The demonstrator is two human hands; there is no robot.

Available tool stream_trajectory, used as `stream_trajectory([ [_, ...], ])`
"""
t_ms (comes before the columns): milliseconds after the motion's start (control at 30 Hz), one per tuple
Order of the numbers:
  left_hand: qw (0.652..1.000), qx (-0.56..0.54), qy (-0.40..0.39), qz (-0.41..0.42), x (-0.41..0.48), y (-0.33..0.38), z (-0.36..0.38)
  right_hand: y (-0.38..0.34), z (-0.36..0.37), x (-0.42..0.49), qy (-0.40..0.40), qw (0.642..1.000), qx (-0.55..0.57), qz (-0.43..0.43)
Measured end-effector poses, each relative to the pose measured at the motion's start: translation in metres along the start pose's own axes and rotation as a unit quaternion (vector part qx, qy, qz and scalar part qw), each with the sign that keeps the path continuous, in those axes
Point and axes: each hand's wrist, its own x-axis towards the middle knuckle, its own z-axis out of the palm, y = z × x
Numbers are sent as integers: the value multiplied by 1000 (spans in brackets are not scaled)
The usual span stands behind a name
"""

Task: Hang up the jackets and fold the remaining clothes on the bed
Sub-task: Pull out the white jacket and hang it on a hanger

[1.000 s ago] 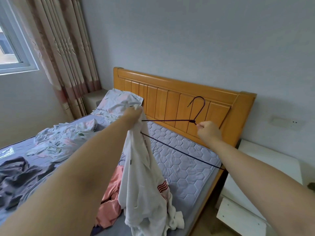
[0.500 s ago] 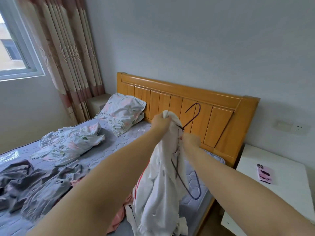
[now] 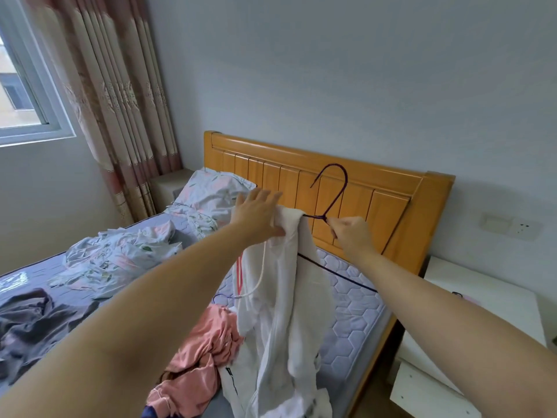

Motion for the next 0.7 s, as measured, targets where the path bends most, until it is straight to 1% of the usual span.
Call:
stream_trajectory([
  [67, 998, -36, -44, -1, 4, 3, -9, -8, -3, 0, -17, 999, -7, -40],
  [133, 996, -73, -43, -9, 4, 4, -19, -16, -5, 1, -16, 997, -30, -69],
  [200, 995, -97, -24, 5, 3, 7, -27, -23, -6, 3, 0, 992, -71, -100],
  [267, 984, -175, -29, 14, 2, 11, -35, -28, -2, 2, 21, 986, -111, -119],
  [333, 970, -240, -42, 16, 1, 14, -44, -30, 5, -2, 59, 980, -119, -148],
  [367, 966, -254, -39, 16, 0, 13, -47, -29, 8, -3, 91, 972, -119, -179],
  [433, 965, -263, -18, 2, -3, 8, -53, -27, 10, -8, 154, 940, -133, -275],
  [467, 963, -269, -3, -14, -4, 5, -55, -24, 10, -10, 168, 922, -138, -321],
  [500, 957, -287, 11, -29, -5, 2, -55, -15, 12, -12, 157, 919, -129, -339],
  [533, 948, -316, 23, -40, -6, -1, -55, -4, 16, -17, 130, 934, -107, -314],
  [567, 937, -346, 35, -48, -7, -3, -55, 9, 22, -24, 97, 961, -78, -246],
  [600, 926, -373, 43, -52, -7, -5, -55, 24, 29, -29, 59, 985, -54, -155],
  [633, 916, -394, 49, -54, -8, -7, -56, 37, 37, -32, 20, 997, -37, -68],
  [667, 909, -409, 51, -55, -9, -8, -57, 46, 45, -33, -9, 999, -30, -6],
  [700, 905, -419, 52, -52, -11, -8, -58, 50, 51, -33, -30, 999, -32, 24],
])
